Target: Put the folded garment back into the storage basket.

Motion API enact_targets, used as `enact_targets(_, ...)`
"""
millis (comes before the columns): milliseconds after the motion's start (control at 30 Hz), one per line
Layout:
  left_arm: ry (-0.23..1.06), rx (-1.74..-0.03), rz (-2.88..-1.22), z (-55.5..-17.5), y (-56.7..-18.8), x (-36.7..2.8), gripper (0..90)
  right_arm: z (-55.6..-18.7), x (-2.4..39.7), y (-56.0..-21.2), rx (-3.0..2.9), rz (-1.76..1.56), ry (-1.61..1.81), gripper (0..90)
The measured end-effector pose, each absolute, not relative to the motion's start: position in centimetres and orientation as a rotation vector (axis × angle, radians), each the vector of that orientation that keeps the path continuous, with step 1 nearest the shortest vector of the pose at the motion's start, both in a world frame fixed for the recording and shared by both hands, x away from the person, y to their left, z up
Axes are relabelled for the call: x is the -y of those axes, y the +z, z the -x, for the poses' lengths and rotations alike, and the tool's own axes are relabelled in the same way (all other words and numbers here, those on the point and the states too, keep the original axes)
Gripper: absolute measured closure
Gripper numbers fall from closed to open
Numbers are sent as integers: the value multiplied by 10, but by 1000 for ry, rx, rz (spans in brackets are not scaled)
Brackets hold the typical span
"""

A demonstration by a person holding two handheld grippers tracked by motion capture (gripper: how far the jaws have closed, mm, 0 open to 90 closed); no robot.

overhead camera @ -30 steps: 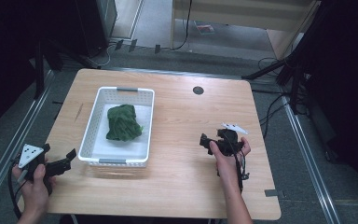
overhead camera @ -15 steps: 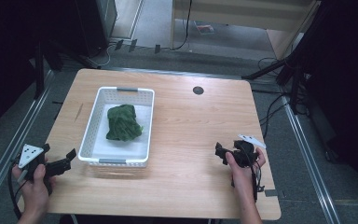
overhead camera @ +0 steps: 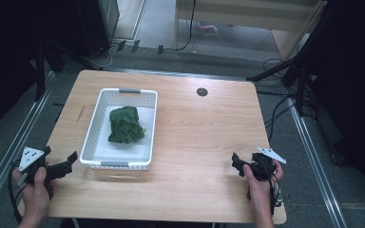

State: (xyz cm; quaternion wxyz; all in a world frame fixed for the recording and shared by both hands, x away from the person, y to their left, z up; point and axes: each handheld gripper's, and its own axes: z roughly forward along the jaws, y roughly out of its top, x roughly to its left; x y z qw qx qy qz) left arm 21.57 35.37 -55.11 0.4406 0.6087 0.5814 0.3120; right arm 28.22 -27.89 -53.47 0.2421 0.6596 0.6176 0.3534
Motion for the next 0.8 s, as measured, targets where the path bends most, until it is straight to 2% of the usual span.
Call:
enact_targets(567,774,-1447,-1503,-216,-551,-354,0,-249,318,-541,-1647,-1794,970,0)
enact_targets(800,777,-1445,-1510,-216,-551,-353,0,-243,316,-543,-1654,-1750,1014,0)
